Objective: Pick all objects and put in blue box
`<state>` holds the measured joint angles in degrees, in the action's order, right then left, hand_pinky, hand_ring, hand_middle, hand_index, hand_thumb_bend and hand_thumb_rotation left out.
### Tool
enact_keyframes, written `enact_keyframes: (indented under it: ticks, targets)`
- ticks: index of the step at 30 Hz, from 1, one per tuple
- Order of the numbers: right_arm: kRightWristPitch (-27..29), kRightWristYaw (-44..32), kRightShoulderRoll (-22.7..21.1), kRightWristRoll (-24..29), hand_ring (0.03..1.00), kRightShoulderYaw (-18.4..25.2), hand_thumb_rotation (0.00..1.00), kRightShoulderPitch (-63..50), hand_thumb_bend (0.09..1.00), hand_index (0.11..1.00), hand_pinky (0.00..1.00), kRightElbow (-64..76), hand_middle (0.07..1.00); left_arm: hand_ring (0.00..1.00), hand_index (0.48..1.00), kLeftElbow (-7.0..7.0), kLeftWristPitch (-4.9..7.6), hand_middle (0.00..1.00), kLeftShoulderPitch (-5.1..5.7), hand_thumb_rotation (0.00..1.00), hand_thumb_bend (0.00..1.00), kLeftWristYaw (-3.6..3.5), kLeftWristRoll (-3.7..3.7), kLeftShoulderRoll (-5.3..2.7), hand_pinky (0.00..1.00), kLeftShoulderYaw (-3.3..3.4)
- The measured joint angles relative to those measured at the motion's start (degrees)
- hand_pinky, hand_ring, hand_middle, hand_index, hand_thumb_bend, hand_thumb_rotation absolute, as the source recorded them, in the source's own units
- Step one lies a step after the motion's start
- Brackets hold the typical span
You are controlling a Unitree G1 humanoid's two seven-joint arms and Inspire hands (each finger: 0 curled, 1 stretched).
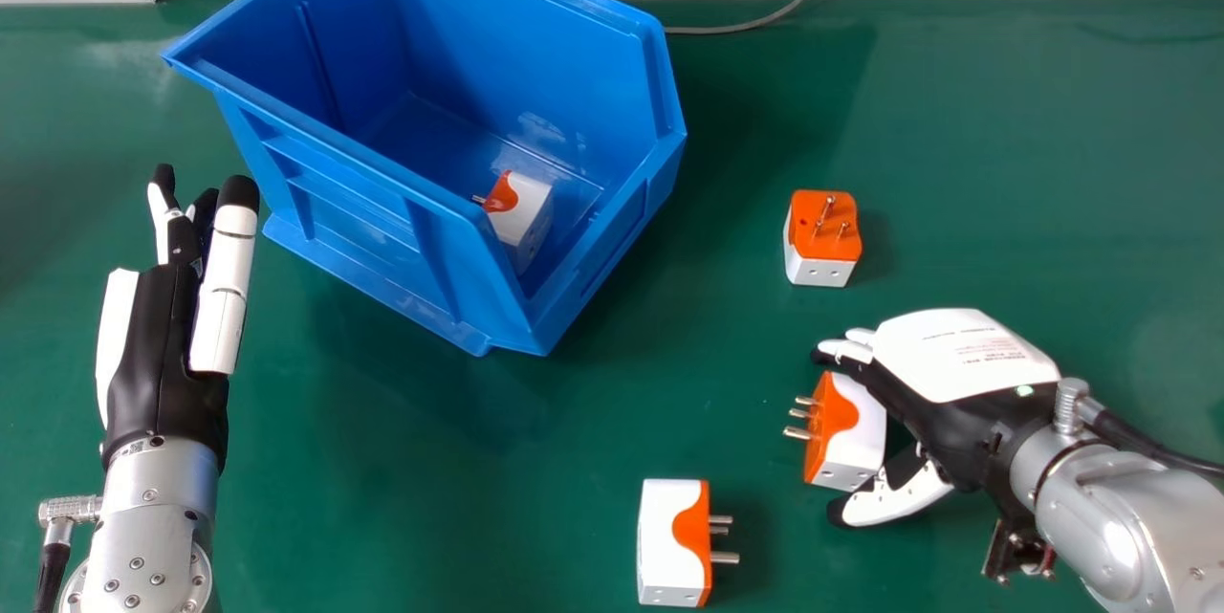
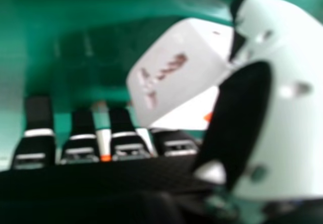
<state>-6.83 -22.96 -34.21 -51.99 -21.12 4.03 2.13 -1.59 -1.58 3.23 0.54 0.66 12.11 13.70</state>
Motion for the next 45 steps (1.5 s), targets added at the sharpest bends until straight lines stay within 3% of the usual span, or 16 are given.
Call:
enact_keyframes:
  ticks: [6,18,23,27,31,32,35,41,45]
  targets:
    - [0.04,0.44,0.02,0.02,0.894,-0.03,0.33,0.23,0.439,0.86,0.81,-0.47,0.892,1.0,0.97,0.66,-0.38,0.98,0.0,1.0,0.56,0.0,0.05,-0.01,1.0,-0.04]
    - [0.01,2.08,0.19,-2.01,0.812,-2.11,0.31,2.51,0.442,0.833,0.72,-2.08,0.848,1.0,0.97,0.68,-0.38,0.98,0.0,1.0,0.56,0.05,0.5,-0.03,0.99,-0.13]
    - [0.02,2.85,0.06,-3.58,0.705,-2.71,0.3,2.92,0.44,0.767,0.63,-2.1,0.762,0.99,0.966,0.68,-0.38,0.98,-0.01,1.0,0.56,0.31,0.51,-0.08,0.99,-0.21]
    - [0.04,3.45,0.05,-4.48,0.677,-3.1,0.3,3.23,0.438,0.734,0.61,-2.3,0.735,0.99,0.966,0.72,-0.53,0.98,0.0,1.0,0.56,0.79,0.5,-0.12,0.99,-0.28]
    - [0.18,4.92,0.37,-4.5,0.663,-3.45,0.29,4.03,0.439,0.715,0.6,-3.19,0.72,0.99,0.965,1.07,-0.99,0.98,-0.08,1.0,0.56,0.8,0.48,-0.23,0.99,-0.57]
    - [0.2,5.25,0.39,-4.5,0.643,-3.52,0.26,4.22,0.451,0.671,0.58,-3.5,0.699,0.99,0.965,1.16,-1.02,0.98,-0.07,1.0,0.56,0.79,0.47,-0.27,0.99,-0.65]
    - [0.23,5.87,0.38,-4.49,0.596,-3.74,0.21,4.17,0.469,0.604,0.54,-4.15,0.644,0.99,0.965,1.96,-1.57,0.98,0.32,1.0,0.56,0.81,0.43,-0.27,0.99,-0.43]
    - [0.17,6.19,0.37,-4.5,0.543,-3.9,0.14,4.34,0.487,0.564,0.48,-4.22,0.585,0.99,0.965,3.28,-2.05,0.98,0.47,1.0,0.56,0.77,0.41,-0.28,0.99,-0.52]
    - [0.09,5.46,0.21,-4.32,0.51,-3.9,0.11,4.43,0.493,0.556,0.45,-4.07,0.557,1.0,0.965,4.09,-3.06,0.98,0.89,1.0,0.57,0.5,-0.17,-0.27,0.99,-0.44]
